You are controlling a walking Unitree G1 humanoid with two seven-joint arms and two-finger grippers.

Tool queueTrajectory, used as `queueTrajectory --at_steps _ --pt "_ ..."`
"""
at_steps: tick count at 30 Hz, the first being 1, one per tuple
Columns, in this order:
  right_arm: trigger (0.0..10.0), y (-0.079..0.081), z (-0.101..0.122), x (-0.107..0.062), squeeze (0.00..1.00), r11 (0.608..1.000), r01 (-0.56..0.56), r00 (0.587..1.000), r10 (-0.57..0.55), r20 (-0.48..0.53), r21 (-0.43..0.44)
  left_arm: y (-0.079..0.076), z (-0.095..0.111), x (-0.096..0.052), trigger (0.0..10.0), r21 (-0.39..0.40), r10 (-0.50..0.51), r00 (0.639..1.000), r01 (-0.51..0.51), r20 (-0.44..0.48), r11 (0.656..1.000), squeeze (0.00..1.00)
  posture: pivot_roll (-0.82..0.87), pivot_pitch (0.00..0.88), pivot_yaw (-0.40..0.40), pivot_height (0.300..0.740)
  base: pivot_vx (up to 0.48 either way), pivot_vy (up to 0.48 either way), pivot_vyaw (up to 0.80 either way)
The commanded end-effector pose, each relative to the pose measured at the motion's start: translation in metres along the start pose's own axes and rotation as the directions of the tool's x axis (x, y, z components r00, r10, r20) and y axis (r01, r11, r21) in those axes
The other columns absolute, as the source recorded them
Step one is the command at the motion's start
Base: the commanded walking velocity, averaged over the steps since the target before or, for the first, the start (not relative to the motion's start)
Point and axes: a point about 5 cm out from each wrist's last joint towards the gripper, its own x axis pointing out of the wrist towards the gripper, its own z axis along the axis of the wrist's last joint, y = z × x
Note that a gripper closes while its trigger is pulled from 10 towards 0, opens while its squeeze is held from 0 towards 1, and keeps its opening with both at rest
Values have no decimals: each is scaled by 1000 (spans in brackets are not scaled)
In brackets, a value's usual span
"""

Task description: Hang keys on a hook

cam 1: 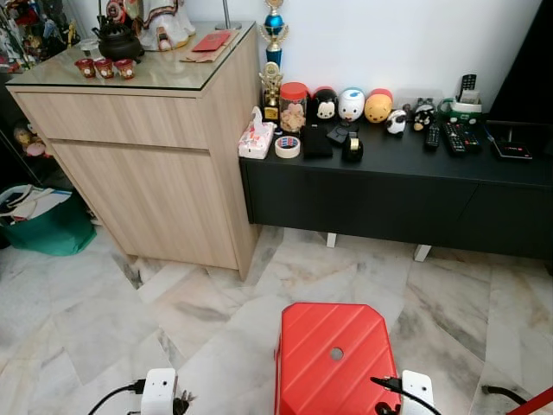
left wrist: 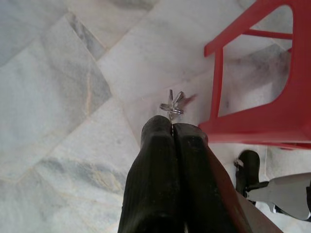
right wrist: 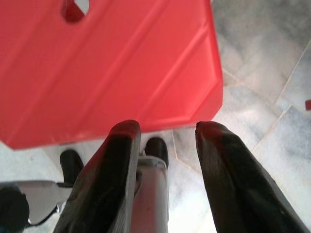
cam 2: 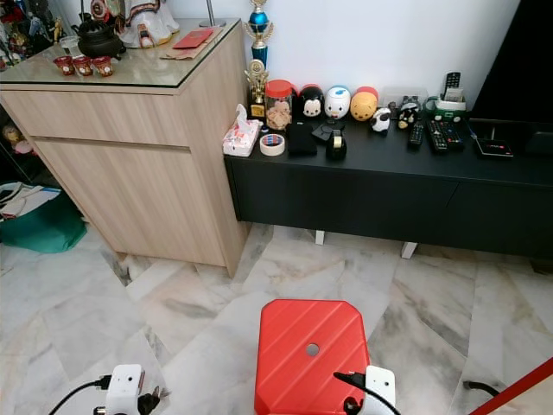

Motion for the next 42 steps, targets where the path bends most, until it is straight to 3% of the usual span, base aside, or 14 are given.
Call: queueTrajectory --at_steps 1,12,26,36,42 --pt "10000 1 -4 0 0 1000 3 1000 -3 -8 1 1 -11 -3 10000 3 4 999 -4 -36 1000 0 -18 0 26 740 -292 0 0" --pt "10000 1 -4 0 0 1000 3 1000 -3 -9 1 6 -20 -6 10000 -5 22 997 -23 -78 1000 0 -19 0 23 740 -336 0 0" --pt "10000 4 -1 0 0 1000 -3 1000 3 0 1 -3 -18 -3 10000 -5 16 997 -16 -79 1000 0 -17 0 23 740 -322 0 0" --pt "10000 12 7 2 0 1000 -13 1000 13 24 -4 24 -17 -9 10000 -6 45 996 -46 -79 999 0 -14 0 22 740 -94 0 0" --pt "10000 12 7 2 0 1000 -12 1000 12 24 -3 27 -20 -11 10000 -8 53 995 -54 -90 999 0 -13 0 20 740 0 0 0"
